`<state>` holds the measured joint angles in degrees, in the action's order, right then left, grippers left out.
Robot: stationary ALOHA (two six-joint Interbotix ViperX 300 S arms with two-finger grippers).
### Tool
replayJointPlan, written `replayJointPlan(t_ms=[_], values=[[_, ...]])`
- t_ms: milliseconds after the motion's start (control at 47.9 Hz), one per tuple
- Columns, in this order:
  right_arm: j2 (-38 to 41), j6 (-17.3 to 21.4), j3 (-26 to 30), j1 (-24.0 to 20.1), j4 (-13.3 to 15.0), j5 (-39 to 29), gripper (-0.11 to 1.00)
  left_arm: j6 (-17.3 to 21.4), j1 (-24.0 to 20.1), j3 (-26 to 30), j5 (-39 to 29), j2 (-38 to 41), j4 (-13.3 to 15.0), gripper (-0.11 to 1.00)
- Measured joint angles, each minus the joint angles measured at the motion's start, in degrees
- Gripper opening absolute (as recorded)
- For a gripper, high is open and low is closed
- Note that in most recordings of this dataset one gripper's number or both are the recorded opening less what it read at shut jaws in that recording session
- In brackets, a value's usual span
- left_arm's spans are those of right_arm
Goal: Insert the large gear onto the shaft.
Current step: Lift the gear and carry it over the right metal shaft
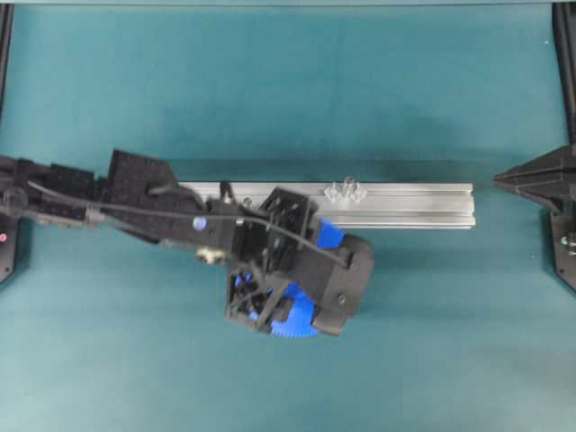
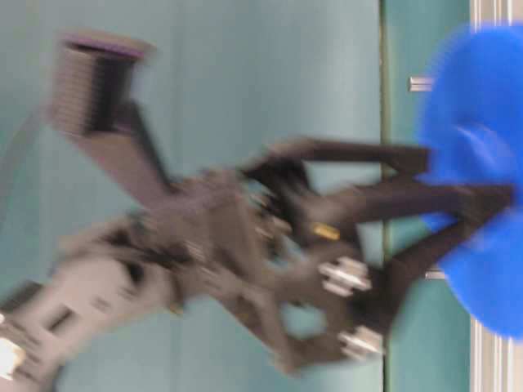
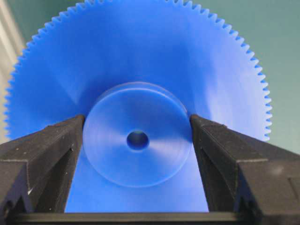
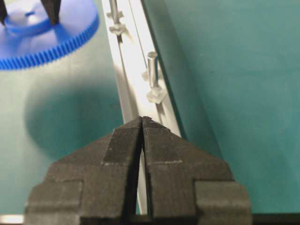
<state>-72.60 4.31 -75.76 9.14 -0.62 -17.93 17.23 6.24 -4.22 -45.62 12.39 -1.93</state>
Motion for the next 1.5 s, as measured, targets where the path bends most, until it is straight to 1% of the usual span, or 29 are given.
replayJointPlan(t_ms=[209,418,564,668,793,919,1065,1503], values=[[0.0,0.0,0.0,-0.1,0.0,0.0,0.10,8.8,-4.0,2.9,-1.8,0.0,-0.1,0.78],[0.0,0.0,0.0,0.0,0.0,0.0,0.10,14.3,-7.2,6.2,-2.6,1.8,-0.2,0.78],[0.0,0.0,0.0,-0.1,0.0,0.0,0.10,18.3,-7.8,9.1,-3.1,3.8,-0.2,0.78],[0.0,0.0,0.0,-0.1,0.0,0.0,0.10,21.1,-8.3,11.3,-5.4,5.4,-0.2,0.78],[0.0,0.0,0.0,-0.1,0.0,0.0,0.10,21.6,-9.1,13.9,-8.2,7.4,-0.3,0.78],[0.0,0.0,0.0,0.0,0.0,0.0,0.10,22.3,-10.4,16.1,-8.7,8.8,-0.4,0.78],[0.0,0.0,0.0,-0.1,0.0,0.0,0.10,25.1,-11.4,18.4,-8.9,10.5,-0.4,0.78],[0.0,0.0,0.0,-0.1,0.0,0.0,0.10,25.4,-12.0,21.6,-8.8,14.9,-0.5,0.78]])
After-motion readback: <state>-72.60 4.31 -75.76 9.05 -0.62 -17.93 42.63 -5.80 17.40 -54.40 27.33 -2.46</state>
